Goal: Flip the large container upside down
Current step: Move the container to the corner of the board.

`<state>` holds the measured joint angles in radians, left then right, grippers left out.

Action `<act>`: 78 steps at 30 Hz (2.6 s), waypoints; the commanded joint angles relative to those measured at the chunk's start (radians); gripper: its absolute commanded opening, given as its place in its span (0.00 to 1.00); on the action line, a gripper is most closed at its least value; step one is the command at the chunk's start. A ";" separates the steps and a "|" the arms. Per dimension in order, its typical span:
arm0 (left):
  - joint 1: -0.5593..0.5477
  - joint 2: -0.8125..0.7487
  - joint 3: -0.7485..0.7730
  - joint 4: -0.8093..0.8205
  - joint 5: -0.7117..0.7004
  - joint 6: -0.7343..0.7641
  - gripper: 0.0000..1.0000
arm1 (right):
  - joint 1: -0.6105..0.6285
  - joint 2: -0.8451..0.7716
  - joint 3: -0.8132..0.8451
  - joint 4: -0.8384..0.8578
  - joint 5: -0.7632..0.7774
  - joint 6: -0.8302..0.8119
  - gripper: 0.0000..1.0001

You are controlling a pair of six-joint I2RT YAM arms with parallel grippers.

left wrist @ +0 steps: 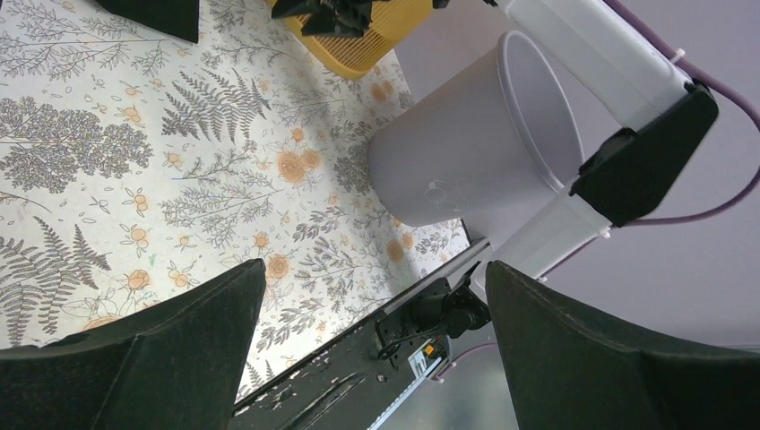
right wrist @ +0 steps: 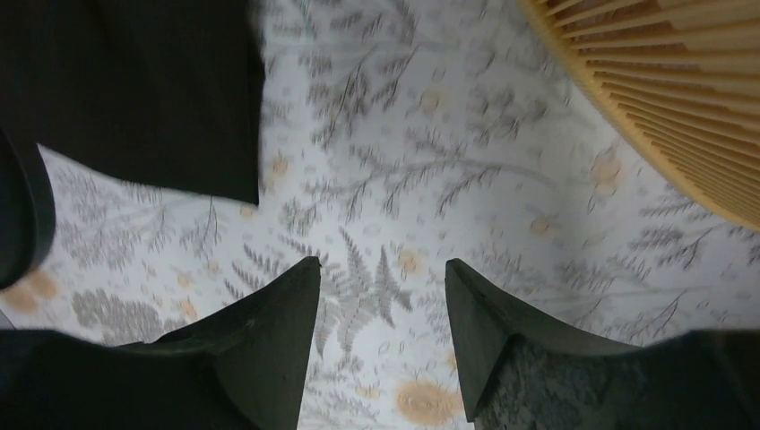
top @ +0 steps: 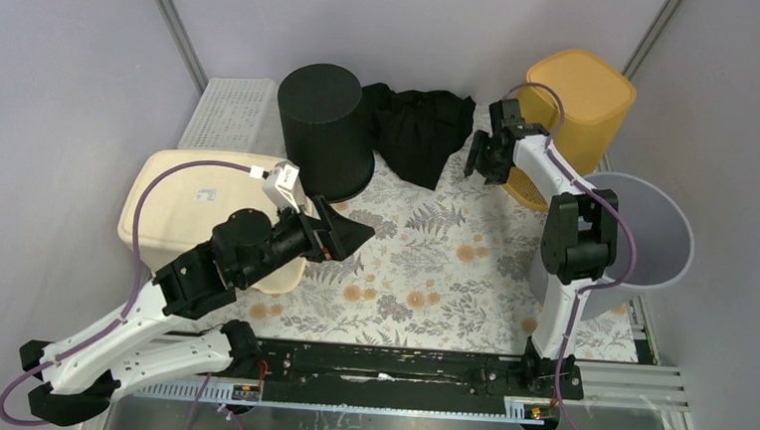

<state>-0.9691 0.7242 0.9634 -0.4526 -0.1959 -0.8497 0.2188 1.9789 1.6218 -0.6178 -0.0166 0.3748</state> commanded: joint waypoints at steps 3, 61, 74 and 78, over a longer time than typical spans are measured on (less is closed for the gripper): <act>-0.002 -0.004 0.004 -0.012 -0.028 0.026 1.00 | -0.055 0.101 0.197 -0.014 -0.008 0.013 0.60; -0.002 -0.030 -0.096 0.059 -0.079 0.013 1.00 | 0.101 -0.683 -0.077 -0.094 -0.439 -0.038 1.00; -0.002 -0.050 -0.115 0.065 -0.099 0.006 1.00 | 0.102 -0.691 -0.119 -0.079 -0.445 -0.038 1.00; -0.002 -0.052 -0.122 0.069 -0.099 0.005 1.00 | 0.101 -0.695 -0.132 -0.077 -0.447 -0.037 1.00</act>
<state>-0.9691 0.6838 0.8547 -0.4442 -0.2699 -0.8505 0.3122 1.3193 1.4937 -0.7231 -0.4358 0.3477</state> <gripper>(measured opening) 0.997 0.993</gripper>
